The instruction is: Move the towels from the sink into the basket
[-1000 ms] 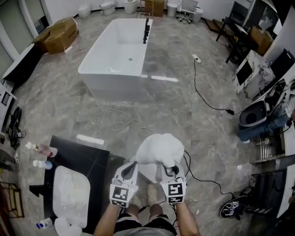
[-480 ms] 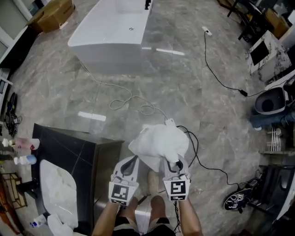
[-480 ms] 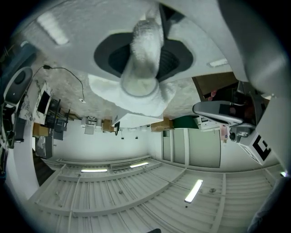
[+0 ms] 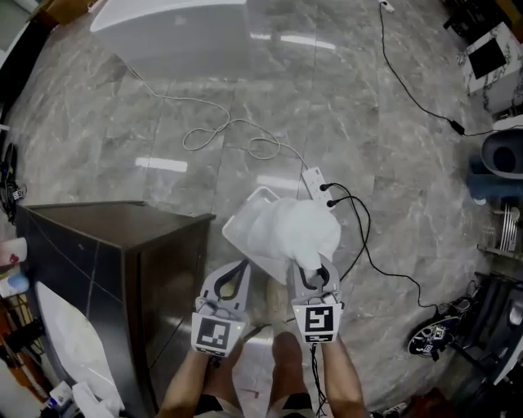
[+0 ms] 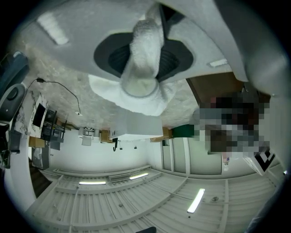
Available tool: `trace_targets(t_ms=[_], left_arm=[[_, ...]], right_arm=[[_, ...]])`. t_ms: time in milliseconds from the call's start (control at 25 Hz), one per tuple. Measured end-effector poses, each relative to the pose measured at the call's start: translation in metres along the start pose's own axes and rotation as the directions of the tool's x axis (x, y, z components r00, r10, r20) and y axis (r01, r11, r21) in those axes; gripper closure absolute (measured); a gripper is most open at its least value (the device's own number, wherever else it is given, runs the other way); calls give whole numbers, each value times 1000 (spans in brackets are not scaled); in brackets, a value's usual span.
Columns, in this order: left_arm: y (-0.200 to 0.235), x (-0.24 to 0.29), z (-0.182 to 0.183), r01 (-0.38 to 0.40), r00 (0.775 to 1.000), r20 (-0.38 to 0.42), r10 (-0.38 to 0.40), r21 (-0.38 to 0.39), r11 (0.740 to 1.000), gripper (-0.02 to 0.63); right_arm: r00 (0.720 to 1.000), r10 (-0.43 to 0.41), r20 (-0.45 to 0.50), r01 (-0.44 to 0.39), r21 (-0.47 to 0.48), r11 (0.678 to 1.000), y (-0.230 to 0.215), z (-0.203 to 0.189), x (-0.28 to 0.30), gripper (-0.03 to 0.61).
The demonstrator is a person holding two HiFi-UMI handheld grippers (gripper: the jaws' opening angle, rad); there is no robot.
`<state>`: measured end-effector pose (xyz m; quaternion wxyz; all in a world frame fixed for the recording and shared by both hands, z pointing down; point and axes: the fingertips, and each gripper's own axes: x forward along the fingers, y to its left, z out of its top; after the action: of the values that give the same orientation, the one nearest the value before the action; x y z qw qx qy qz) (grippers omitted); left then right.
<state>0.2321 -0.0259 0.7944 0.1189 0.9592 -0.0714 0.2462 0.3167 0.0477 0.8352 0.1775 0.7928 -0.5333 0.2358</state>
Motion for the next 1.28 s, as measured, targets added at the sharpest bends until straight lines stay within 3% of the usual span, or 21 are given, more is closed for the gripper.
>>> trace_targets(t_ms=[160, 320, 720, 1000, 1120, 1280], left_arm=[[5, 27, -50, 21, 999, -28, -20, 42, 999, 604], [17, 49, -95, -10, 998, -58, 7, -47, 999, 604], [33, 78, -186, -13, 993, -115, 6, -56, 998, 604], [32, 82, -209, -11, 990, -141, 1, -67, 998, 604], [34, 84, -212, -13, 989, -148, 3, -65, 998, 604], [34, 85, -214, -16, 989, -151, 7, -56, 998, 604]], right_arm=[[999, 15, -32, -15, 5, 1000, 2, -56, 31, 459], [997, 37, -69, -36, 6, 999, 8, -111, 63, 459], [988, 66, -142, -68, -8, 998, 32, -222, 120, 454], [984, 70, -162, -67, 24, 997, 34, -249, 132, 445], [982, 91, -165, -82, 62, 995, 35, -255, 137, 374], [987, 76, -140, -71, 39, 997, 34, -253, 140, 290]])
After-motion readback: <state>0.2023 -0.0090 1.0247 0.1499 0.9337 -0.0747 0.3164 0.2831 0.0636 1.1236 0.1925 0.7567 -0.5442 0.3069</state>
